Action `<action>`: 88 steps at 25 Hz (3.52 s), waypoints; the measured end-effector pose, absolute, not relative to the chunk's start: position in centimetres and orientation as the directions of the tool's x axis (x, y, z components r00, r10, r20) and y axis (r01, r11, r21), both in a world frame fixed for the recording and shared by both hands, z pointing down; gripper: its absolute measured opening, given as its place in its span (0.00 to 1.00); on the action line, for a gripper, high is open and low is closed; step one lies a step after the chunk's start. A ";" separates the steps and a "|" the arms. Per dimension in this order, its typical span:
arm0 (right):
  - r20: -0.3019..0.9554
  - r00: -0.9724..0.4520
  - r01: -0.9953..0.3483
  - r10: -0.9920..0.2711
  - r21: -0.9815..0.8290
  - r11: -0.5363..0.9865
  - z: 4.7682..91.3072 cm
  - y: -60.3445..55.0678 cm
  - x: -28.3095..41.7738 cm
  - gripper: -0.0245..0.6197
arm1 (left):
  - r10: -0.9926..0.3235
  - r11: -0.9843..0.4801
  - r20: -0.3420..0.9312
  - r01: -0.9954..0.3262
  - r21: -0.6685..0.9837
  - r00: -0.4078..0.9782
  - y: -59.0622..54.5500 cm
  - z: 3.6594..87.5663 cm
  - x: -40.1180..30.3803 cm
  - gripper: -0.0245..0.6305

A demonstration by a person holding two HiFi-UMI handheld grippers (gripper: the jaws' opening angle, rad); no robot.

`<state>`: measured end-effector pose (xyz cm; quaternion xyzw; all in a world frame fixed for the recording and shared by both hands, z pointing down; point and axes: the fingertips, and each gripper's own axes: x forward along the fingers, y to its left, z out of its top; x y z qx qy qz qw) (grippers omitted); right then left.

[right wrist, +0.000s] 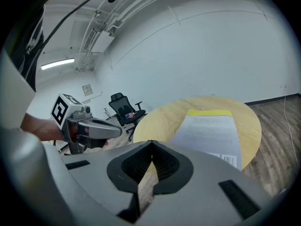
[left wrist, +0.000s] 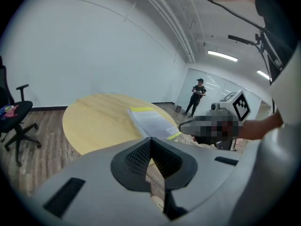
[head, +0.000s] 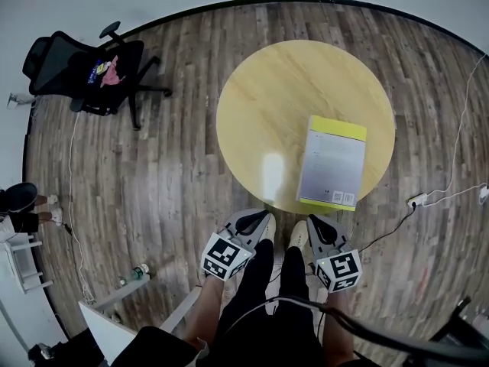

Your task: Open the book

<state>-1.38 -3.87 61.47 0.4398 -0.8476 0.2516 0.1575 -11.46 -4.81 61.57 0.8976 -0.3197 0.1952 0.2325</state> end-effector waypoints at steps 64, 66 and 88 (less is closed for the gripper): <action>0.702 -0.368 -0.911 -0.610 -0.142 0.387 68.9 -8.3 -2.6 0.36 | -0.490 -0.637 0.519 -0.694 0.336 0.700 -4.0 63.8 -14.8 0.04; 0.708 -0.353 -0.917 -0.611 -0.133 0.376 69.0 -8.3 -2.4 0.36 | -0.489 -0.637 0.520 -0.694 0.336 0.700 -4.0 63.8 -14.7 0.04; 0.707 -0.283 -0.943 -0.648 -0.081 0.323 68.5 -8.1 -2.2 0.18 | -0.486 -0.640 0.517 -0.690 0.338 0.705 -4.3 63.6 -14.8 0.04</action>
